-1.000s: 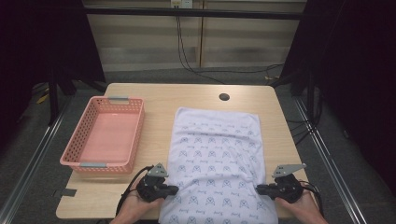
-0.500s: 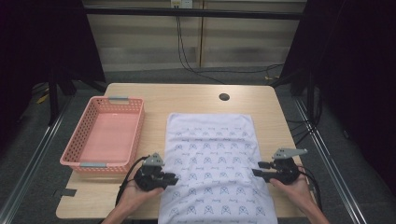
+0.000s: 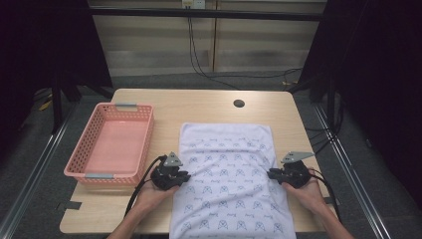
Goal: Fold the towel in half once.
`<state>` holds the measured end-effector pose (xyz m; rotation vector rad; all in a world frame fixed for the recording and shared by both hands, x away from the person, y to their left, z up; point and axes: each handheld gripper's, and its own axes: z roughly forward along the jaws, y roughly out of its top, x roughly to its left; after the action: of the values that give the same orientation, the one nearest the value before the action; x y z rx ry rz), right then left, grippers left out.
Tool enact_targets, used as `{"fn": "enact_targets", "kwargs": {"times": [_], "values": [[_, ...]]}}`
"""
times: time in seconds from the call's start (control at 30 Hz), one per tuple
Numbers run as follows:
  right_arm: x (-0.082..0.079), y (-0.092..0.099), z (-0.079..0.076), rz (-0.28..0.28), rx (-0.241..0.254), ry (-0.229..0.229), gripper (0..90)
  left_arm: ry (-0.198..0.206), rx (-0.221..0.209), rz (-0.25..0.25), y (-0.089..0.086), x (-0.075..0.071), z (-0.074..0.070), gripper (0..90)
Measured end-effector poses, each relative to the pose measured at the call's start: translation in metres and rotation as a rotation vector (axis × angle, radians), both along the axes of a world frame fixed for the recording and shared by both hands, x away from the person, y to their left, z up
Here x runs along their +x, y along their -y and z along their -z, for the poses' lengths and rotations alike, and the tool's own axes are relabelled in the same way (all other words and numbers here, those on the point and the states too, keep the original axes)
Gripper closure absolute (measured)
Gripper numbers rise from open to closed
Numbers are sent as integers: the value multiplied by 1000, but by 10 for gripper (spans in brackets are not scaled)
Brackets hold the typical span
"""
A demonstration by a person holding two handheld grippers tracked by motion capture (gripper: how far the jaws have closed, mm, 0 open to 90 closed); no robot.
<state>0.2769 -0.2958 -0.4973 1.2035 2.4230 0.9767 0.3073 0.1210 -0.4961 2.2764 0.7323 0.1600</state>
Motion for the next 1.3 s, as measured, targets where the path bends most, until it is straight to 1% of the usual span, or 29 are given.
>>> {"fn": "enact_targets", "kwargs": {"times": [0.03,0.1,0.2,0.23,0.33,0.37,0.43,0.5,0.53,0.57,0.6,0.63,0.67,0.7,0.73,0.77,0.8,0.83,0.87,0.9,0.93,1.0,1.03,1.07,1.1,1.17,1.23,1.27,1.3], "values": [[-4,3,-1,5,-1,-11,802,-10,3,0,1,-2,-1,858],[-15,5,-2,8,6,-32,806,-11,9,23,1,-9,-1,864],[-30,5,-4,-4,-6,-41,819,-60,-20,58,-3,-21,-2,871],[-37,4,-4,-14,6,-53,821,-63,-8,65,-4,-24,-3,873],[-50,3,-6,-46,4,-72,821,-86,-6,87,-9,-38,-4,874],[-54,3,-7,-56,-10,-82,820,-89,-12,95,-10,-43,-4,875],[-63,3,-8,-73,1,-100,820,-112,-14,116,-12,-51,-5,873],[-72,4,-9,-82,2,-112,816,-119,-16,126,-15,-60,-5,866],[-74,5,-9,-84,7,-113,797,-124,-28,125,-17,-62,-6,849],[-75,7,-10,-83,3,-103,686,-114,-31,117,-18,-62,-7,780],[-71,9,-10,-63,14,-102,637,-108,-40,111,-19,-59,-8,735],[-71,9,-10,-63,14,-102,637,-108,-40,111,-19,-59,-8,699],[-58,15,-14,-22,27,-73,582,-105,-76,79,-20,-51,-11,672],[-50,18,-16,1,36,-58,570,-105,-76,79,-20,-51,-11,652],[-41,20,-18,25,45,-43,566,-77,-89,49,-19,-42,-15,630],[-41,20,-18,25,45,-43,566,-77,-89,49,-19,-42,-15,606],[-21,24,-21,48,43,-17,549,-72,-95,6,-16,-32,-17,572],[-21,24,-21,48,43,-17,549,-72,-95,6,-16,-32,-17,555],[1,25,-21,76,36,1,541,-60,-109,-16,-14,-21,-18,539],[1,25,-21,76,36,1,541,-60,-109,-16,-14,-21,-18,534],[25,26,-20,100,28,25,528,-64,-108,-17,-12,-14,-18,522],[40,26,-19,122,40,42,527,-68,-128,-63,-10,2,-15,507],[48,27,-18,124,34,44,524,-83,-141,-67,-9,8,-14,509],[48,27,-18,124,34,44,524,-83,-141,-67,-9,8,-14,510],[62,26,-14,147,13,43,510,-62,-94,-91,-5,17,-12,504],[73,25,-10,162,28,41,509,-58,-111,-97,-3,24,-12,495],[82,24,-4,166,5,39,503,-57,-99,-104,-1,27,-12,451],[85,23,-2,170,13,34,497,-33,-106,-129,0,34,-14,438],[88,24,1,180,15,29,492,-24,-119,-145,-1,37,-14,438]]}}
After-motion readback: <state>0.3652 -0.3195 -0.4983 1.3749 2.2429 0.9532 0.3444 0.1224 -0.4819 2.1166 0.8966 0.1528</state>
